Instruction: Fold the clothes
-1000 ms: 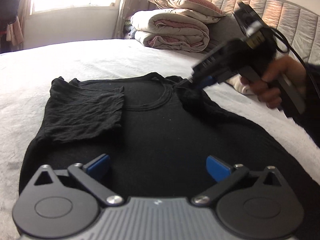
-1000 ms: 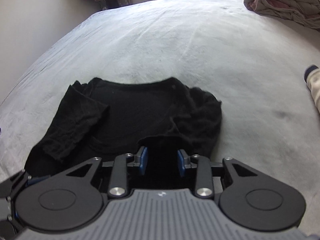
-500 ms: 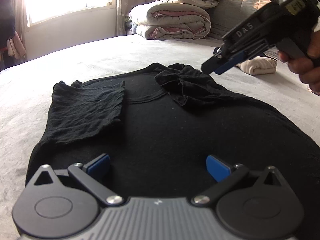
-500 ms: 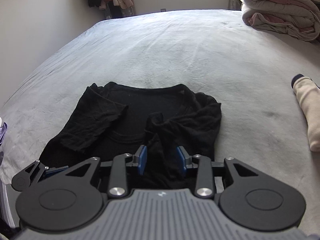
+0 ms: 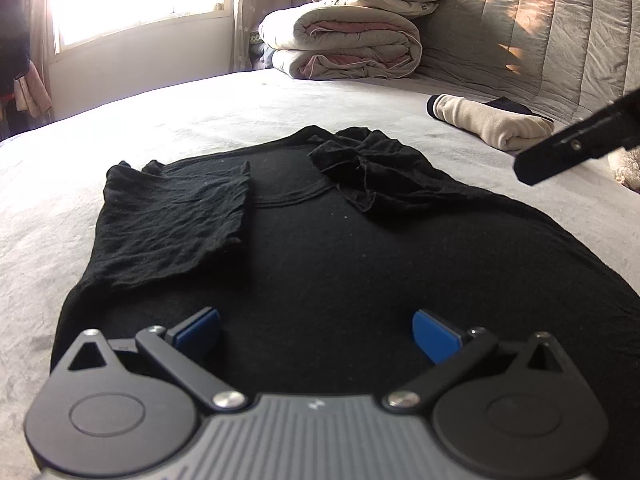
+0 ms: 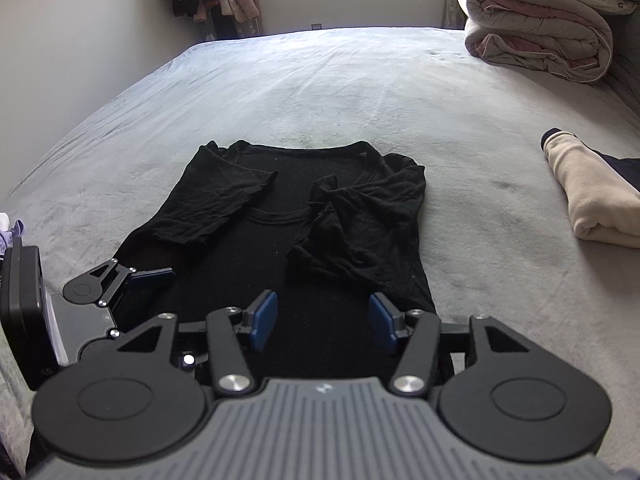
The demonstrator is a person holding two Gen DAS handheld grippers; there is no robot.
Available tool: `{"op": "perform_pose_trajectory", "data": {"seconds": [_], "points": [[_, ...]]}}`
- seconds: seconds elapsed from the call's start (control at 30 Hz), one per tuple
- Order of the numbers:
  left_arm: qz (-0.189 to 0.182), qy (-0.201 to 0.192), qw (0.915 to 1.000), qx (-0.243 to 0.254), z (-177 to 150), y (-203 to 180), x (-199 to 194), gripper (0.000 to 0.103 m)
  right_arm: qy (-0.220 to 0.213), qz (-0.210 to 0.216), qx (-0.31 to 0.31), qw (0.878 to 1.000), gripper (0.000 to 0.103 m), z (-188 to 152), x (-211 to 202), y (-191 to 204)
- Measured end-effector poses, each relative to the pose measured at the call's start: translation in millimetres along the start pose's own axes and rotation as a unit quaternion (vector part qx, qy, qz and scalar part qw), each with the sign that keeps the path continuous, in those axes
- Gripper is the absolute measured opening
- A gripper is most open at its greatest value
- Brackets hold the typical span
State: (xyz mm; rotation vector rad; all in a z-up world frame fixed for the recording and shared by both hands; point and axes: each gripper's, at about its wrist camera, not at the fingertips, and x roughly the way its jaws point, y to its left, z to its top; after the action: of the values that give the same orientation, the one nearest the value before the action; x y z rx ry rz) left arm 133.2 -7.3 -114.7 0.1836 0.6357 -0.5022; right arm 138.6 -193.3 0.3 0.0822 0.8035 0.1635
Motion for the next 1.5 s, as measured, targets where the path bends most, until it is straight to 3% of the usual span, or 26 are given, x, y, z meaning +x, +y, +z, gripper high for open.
{"op": "perform_pose_trajectory", "data": {"seconds": [0.17, 0.3, 0.6, 0.93, 1.2, 1.5], "points": [[0.0, 0.0, 1.0, 0.0, 0, 0, 0, 0.103, 0.009, -0.042, 0.006, 0.999, 0.06, -31, -18, 2], [0.0, -0.002, 1.0, 0.0, 0, 0, 0, 0.103, 0.01, -0.03, 0.0, 1.0, 0.06, -47, -34, -5], [-0.003, -0.002, 1.0, 0.0, 0, 0, 2, 0.103, 0.022, -0.004, 0.018, 1.0, 0.06, -48, -32, -17], [-0.004, -0.001, 1.0, -0.002, 0, 1, 2, 0.103, 0.026, -0.039, -0.009, 0.999, 0.06, -85, -59, -11], [-0.004, -0.001, 1.0, 0.0, 0, 0, 1, 0.103, 0.031, -0.049, 0.042, 0.997, 0.06, -104, -58, 12], [-0.004, -0.001, 1.0, 0.0, 0, -1, 1, 0.103, 0.051, -0.072, 0.022, 0.996, 0.06, -113, -69, 41]]}}
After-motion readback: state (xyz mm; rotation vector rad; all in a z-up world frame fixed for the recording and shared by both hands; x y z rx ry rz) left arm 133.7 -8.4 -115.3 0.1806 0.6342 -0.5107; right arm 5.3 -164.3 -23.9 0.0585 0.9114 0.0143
